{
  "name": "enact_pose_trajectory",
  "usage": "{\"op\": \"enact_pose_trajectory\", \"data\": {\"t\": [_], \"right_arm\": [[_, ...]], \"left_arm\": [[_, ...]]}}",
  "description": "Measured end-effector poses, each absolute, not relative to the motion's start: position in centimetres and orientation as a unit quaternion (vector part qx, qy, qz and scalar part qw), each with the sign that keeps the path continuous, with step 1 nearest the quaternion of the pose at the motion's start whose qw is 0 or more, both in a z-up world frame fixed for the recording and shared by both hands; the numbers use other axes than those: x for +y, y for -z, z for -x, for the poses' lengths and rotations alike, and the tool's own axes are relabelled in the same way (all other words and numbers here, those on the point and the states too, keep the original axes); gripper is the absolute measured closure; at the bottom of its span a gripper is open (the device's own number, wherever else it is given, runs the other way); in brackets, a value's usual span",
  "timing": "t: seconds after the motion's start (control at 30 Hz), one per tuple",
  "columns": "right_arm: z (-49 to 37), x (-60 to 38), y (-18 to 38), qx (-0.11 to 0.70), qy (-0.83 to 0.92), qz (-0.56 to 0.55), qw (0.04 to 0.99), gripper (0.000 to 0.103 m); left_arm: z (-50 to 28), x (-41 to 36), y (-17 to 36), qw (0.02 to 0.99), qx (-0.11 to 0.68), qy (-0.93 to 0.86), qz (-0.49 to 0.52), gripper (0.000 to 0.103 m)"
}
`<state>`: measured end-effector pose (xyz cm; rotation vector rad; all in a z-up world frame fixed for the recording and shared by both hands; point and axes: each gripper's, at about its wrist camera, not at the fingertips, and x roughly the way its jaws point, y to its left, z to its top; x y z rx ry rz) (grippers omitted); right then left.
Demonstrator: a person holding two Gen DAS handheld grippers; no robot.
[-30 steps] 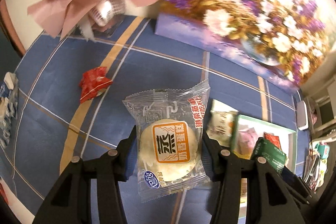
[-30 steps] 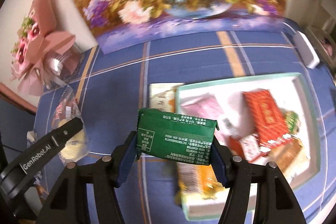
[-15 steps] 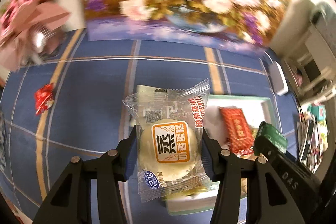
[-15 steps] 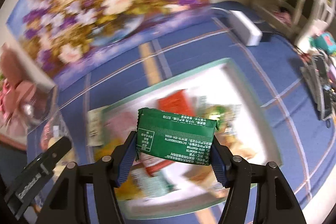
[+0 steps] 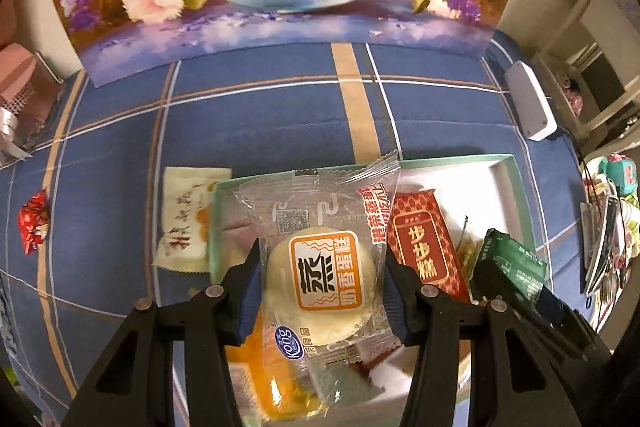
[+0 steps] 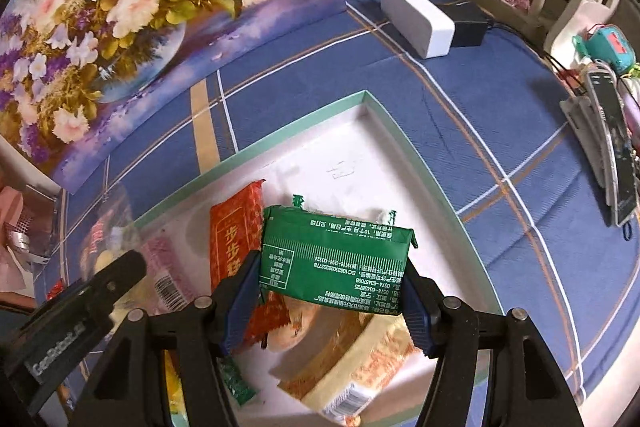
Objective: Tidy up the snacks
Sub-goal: 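Lift both held packets and carry them over the white tray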
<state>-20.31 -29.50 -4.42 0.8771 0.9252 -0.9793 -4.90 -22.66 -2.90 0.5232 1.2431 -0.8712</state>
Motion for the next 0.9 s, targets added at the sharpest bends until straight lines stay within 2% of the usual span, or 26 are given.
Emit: {"op": "enact_pose_trajectory", "data": {"t": [0.43, 0.9], "right_arm": [[19.5, -30.9, 6.0, 0.423, 0.444, -0.39, 0.687, 0.036], [20.0, -31.0, 6.3, 0.422, 0.443, -0.403, 0.681, 0.035]], "left_arm": [[4.9, -25.8, 5.6, 0.686, 0.568, 0.392, -0.229, 0.049], [5.3, -25.8, 6.0, 0.688, 0.571, 0.386, -0.229, 0.049]]}}
